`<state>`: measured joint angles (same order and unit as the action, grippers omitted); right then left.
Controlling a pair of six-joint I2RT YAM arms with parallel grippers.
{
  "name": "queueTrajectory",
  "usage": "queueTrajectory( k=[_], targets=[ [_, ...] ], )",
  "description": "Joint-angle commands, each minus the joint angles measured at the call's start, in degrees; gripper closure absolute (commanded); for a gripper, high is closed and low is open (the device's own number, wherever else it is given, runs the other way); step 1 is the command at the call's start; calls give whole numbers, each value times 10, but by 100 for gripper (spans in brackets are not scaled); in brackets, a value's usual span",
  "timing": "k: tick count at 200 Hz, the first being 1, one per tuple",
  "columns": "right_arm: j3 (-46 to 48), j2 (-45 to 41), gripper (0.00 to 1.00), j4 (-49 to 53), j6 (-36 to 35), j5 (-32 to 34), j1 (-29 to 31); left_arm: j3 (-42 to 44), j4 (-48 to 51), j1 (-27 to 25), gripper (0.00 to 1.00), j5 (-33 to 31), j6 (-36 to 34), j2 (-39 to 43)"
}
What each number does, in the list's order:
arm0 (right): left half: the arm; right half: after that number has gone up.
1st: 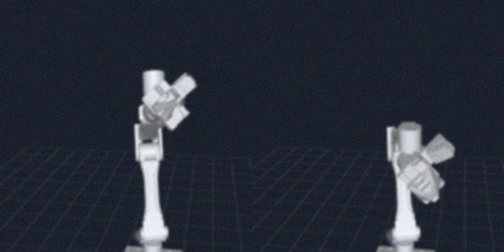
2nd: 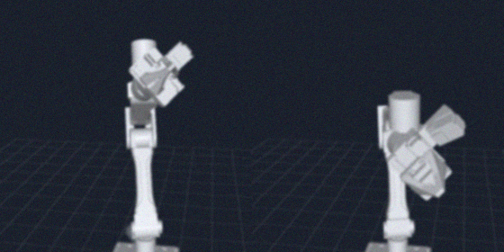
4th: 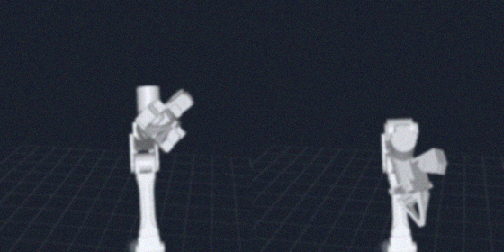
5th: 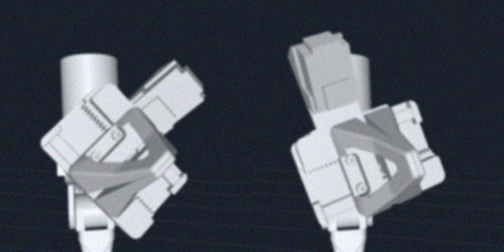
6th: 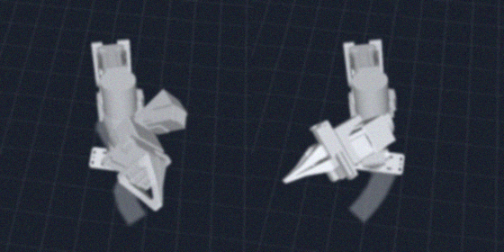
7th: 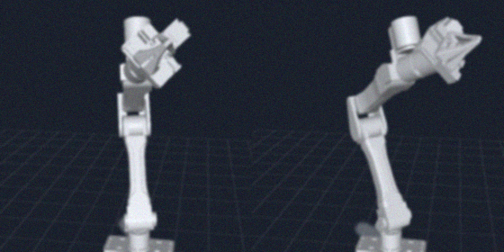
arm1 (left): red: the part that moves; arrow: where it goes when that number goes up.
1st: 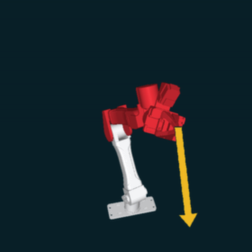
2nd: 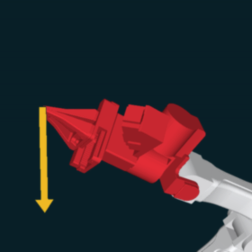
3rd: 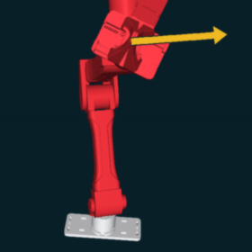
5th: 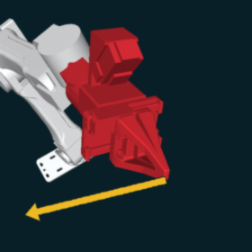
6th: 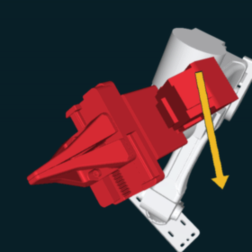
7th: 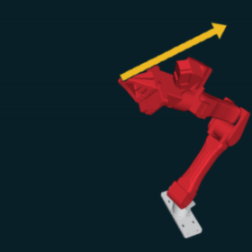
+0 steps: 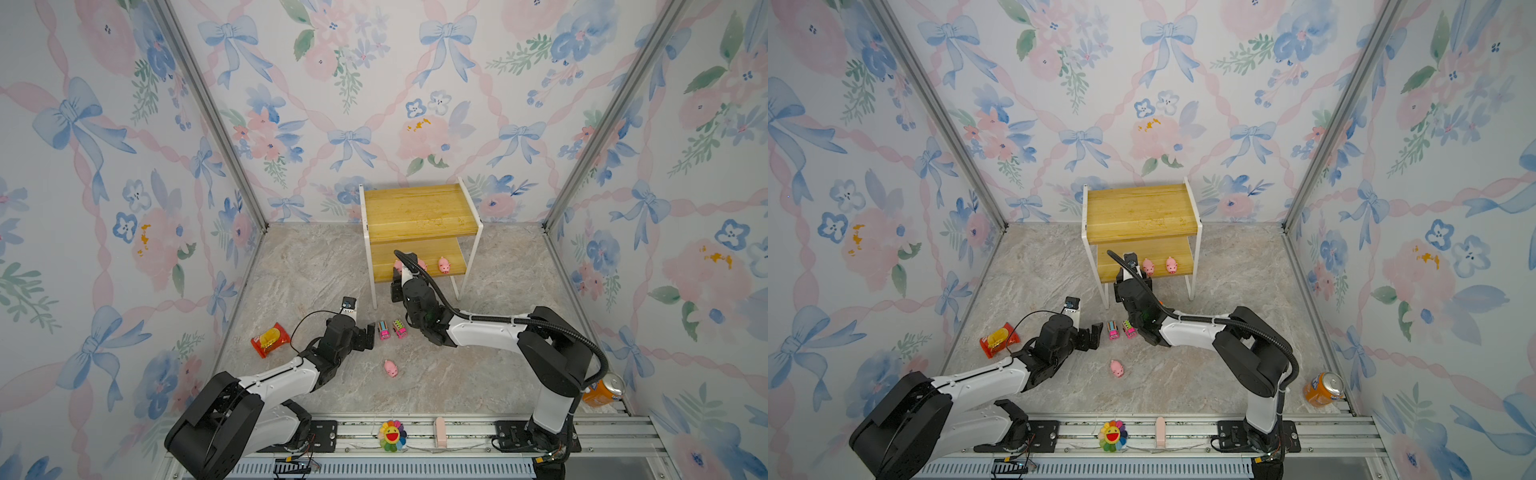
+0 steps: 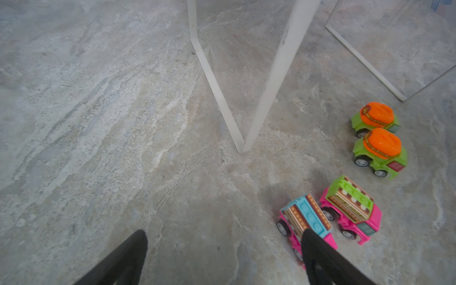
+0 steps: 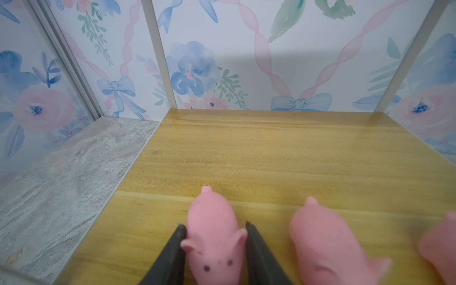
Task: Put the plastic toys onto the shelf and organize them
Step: 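Lower the pig onto the lower shelf beside the other pigs and open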
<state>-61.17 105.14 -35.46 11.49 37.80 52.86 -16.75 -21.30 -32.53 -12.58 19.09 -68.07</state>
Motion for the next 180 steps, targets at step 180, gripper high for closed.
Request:
queueTrajectory(
  k=[180],
  targets=[
    [31,-15,57,4,-9,7,-18,2,-10,4,2,2,-2,-7]
  ],
)
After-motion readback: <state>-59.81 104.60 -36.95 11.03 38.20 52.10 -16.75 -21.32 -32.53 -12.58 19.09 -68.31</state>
